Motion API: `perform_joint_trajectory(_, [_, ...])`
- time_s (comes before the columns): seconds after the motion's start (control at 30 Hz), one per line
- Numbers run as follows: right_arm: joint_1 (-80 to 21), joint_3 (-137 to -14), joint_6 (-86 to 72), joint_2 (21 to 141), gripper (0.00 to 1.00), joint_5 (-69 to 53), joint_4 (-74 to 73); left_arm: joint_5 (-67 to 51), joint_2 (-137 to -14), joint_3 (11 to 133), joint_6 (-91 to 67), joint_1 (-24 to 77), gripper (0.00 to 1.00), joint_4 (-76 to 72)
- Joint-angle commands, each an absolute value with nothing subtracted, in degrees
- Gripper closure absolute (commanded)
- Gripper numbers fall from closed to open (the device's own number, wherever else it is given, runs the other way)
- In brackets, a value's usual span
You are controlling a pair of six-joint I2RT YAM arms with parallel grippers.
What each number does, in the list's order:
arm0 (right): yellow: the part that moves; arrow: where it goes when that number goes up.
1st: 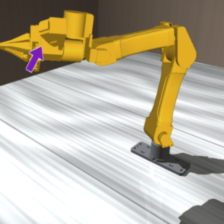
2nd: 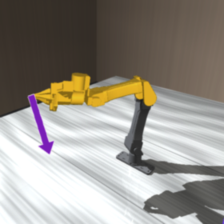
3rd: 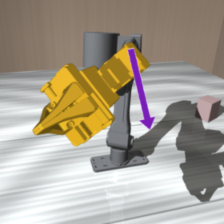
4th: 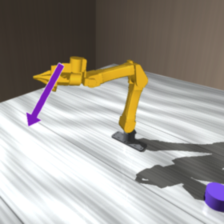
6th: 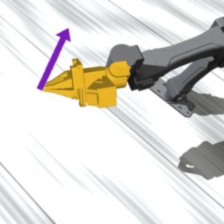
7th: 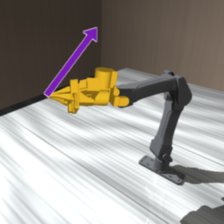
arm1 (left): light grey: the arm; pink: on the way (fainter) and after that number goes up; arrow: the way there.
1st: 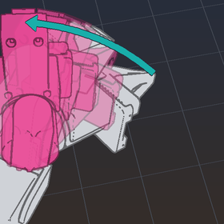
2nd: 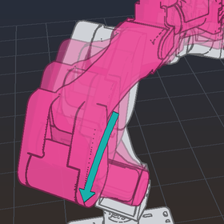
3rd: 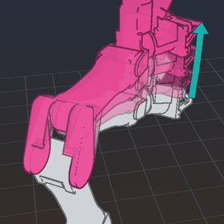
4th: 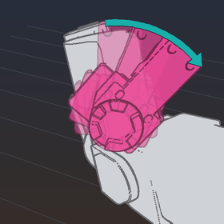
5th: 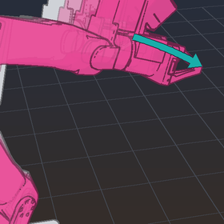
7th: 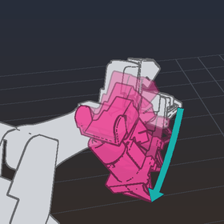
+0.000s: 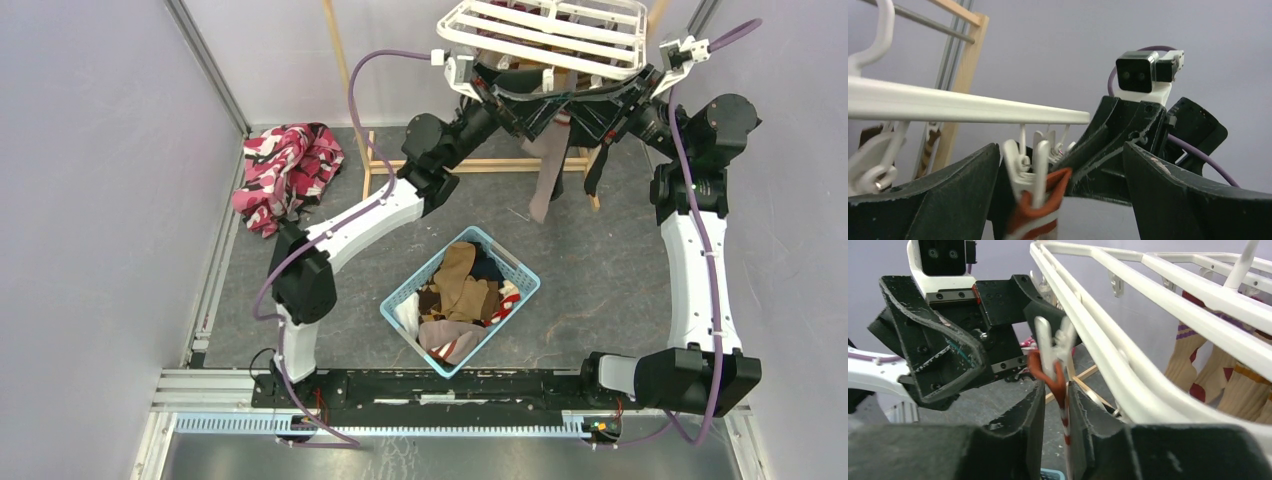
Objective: Clip the socks to the hanger
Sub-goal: Clamp the sock onto the hanger, then pick up the sock from the bin.
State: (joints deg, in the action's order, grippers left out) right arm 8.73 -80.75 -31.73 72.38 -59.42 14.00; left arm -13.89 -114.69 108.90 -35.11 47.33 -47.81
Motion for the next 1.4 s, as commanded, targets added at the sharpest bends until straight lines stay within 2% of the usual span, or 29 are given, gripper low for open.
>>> perform_joint_trajectory(0.0, [8.6,-80.7,-27.4,70.9,0.66,-59.6,12.2,-11.0,-105.5,99.9,-35.3,47.1,0.02,-49.9])
perform_joint_trajectory(0.1, [8.6,-79.6,-24.4,69.8,0.55,-58.9,9.9,-8.6,-101.1,92.6,-33.8,47.1,0.0,-49.6])
perform_joint_trajectory(0.23, [8.7,-78.5,-18.5,68.2,0.46,-59.0,5.5,-7.0,-96.4,85.2,-31.2,47.0,0.0,-49.8])
perform_joint_trajectory(0.37, [9.0,-77.1,-11.1,65.7,0.4,-60.0,0.3,-8.4,-92.6,79.0,-28.5,47.0,0.0,-49.5])
perform_joint_trajectory(0.47, [9.5,-76.5,-1.5,63.6,0.38,-61.2,-9.0,-11.6,-89.2,74.1,-26.5,46.9,0.0,-48.1])
perform_joint_trajectory(0.63, [10.1,-72.9,21.7,59.6,0.31,-64.1,-27.7,-16.6,-80.3,63.1,-22.1,46.8,0.0,-40.7])
perform_joint_trajectory(0.8, [10.2,-65.1,49.9,55.8,0.24,-67.9,-46.9,-13.6,-65.9,45.1,-18.4,46.8,0.0,-35.3])
perform_joint_trajectory(0.87, [10.2,-60.9,61.7,55.0,0.17,-69.7,-53.9,-14.0,-60.8,37.5,-18.0,46.7,0.0,-35.3])
perform_joint_trajectory(0.93, [10.1,-56.7,82.0,54.9,0.02,-71.5,-65.8,-14.9,-56.6,30.5,-19.1,46.7,0.0,-35.9])
perform_joint_trajectory(0.97, [10.2,-54.6,92.3,54.9,0.02,-72.2,-70.8,-14.9,-54.7,26.9,-20.3,46.6,0.0,-36.9])
perform_joint_trajectory(1.17, [10.2,-43.7,100.1,56.0,0.02,-72.7,-71.4,-11.6,-46.3,11.6,-28.7,46.6,0.01,-42.1])
perform_joint_trajectory(1.37, [10.2,-42.3,95.8,59.9,0.02,-67.4,-68.0,-9.7,-44.4,8.5,-32.0,46.6,0.08,-38.6])
